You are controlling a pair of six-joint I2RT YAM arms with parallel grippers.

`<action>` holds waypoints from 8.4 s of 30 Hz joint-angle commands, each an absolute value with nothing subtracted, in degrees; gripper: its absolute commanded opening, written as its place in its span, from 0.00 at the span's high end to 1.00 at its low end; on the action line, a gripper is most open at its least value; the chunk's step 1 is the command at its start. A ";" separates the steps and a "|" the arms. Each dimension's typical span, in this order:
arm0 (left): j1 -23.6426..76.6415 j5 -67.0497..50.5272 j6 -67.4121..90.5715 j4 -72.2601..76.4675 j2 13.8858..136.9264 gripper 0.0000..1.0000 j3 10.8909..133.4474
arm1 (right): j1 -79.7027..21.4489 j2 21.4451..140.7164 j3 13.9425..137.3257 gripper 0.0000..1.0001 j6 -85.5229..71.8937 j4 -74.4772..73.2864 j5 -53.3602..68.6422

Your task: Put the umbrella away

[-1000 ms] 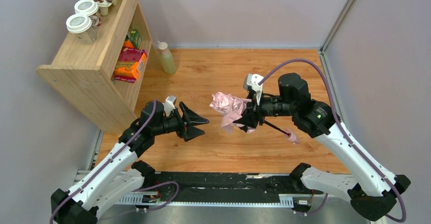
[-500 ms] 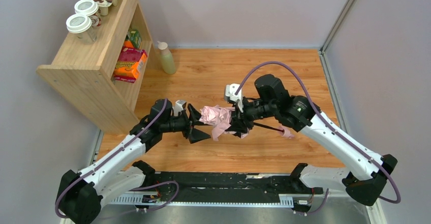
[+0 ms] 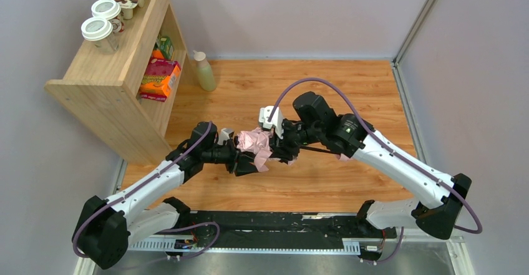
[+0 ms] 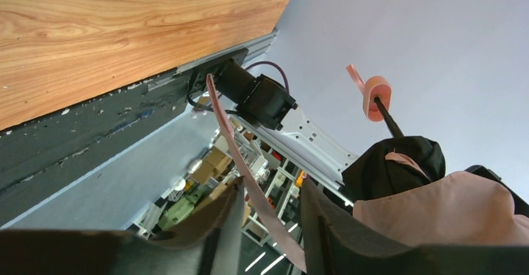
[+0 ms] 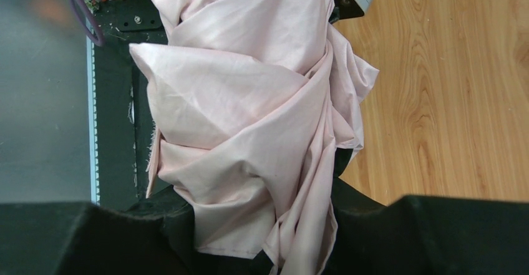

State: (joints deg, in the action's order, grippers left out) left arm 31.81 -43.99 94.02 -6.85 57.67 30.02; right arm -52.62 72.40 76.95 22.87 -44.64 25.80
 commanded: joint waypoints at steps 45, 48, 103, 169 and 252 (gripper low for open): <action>31.20 -30.48 31.13 22.32 45.00 1.00 35.68 | -48.16 64.59 59.23 1.00 -35.95 -20.83 66.00; 31.20 -39.76 30.58 23.28 45.96 1.00 37.09 | -48.25 67.58 63.80 1.00 -28.60 -29.23 68.46; 55.89 -17.32 -21.00 -9.84 35.75 1.00 34.89 | -36.13 106.78 56.67 1.00 -64.04 25.57 75.59; 56.43 -3.68 109.68 -26.72 31.63 0.28 33.74 | -44.21 50.98 65.13 1.00 -11.43 -35.24 39.91; 50.89 -41.91 9.76 14.41 43.68 1.00 47.90 | -48.34 68.45 44.12 1.00 -72.33 20.65 67.67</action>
